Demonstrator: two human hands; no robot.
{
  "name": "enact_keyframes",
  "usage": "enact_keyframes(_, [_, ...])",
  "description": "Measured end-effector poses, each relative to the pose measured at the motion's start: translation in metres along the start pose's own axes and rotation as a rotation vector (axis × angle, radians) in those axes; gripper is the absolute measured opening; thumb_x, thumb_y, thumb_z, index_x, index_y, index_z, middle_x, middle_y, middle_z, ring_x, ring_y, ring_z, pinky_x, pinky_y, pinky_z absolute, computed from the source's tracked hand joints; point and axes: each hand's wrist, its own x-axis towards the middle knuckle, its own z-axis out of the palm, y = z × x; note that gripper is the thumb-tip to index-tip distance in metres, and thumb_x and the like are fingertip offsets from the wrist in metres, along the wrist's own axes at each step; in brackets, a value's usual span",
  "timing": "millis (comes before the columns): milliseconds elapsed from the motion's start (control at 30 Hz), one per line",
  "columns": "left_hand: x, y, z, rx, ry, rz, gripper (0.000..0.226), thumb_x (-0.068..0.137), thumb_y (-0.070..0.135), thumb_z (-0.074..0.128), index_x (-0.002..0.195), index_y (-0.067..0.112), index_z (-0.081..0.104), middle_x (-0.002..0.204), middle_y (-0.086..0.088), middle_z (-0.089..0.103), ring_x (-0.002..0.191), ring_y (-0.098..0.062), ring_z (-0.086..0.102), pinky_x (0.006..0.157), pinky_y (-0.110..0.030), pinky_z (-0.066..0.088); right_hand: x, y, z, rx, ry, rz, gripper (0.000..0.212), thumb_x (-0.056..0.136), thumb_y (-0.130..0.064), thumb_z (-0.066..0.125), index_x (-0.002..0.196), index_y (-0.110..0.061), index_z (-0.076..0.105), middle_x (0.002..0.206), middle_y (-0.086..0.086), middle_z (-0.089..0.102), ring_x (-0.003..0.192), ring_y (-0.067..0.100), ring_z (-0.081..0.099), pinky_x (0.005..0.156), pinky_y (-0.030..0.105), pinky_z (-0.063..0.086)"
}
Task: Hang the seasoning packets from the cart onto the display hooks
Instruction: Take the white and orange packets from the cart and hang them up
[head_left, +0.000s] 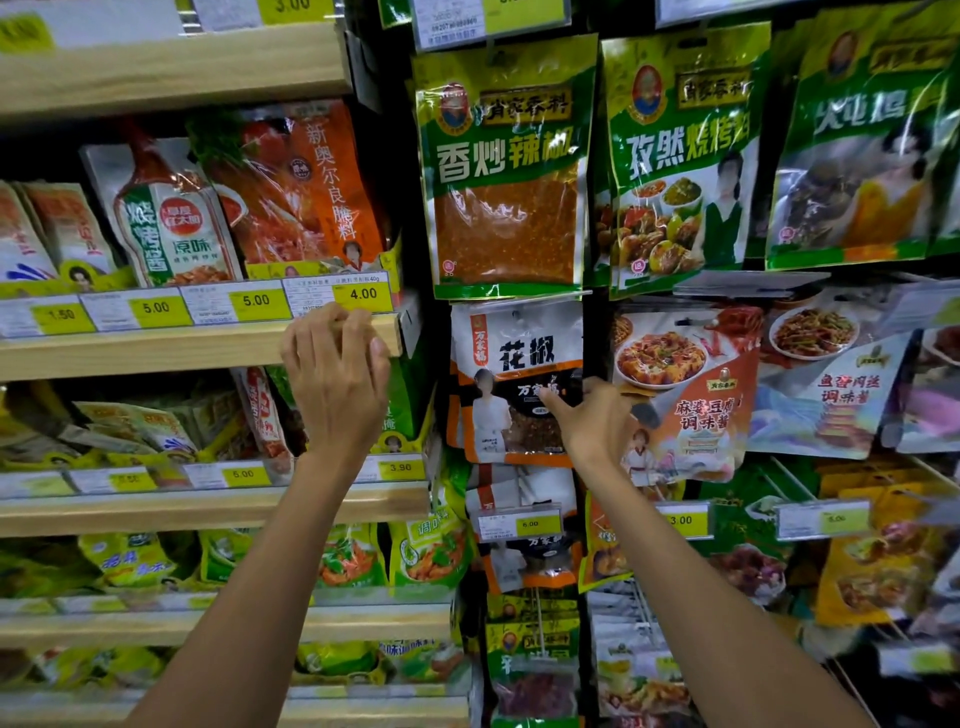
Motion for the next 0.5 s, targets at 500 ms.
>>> enact_keyframes(500, [0.002,0.008,-0.016,-0.004,-0.082,-0.034,0.024,0.096,0.014,0.045,0.113,0.0,0.055,0.114,-0.025,0.056,0.111,-0.034,0.045,0.1,-0.046,0.035,-0.005,0.001,0.0,0.212,-0.159,-0.087,0.046,0.092,-0.021,0.064,0.128,0.006,0.051,0.12,0.023,0.063,0.113,0.034,0.058,0.088,0.033,0.044])
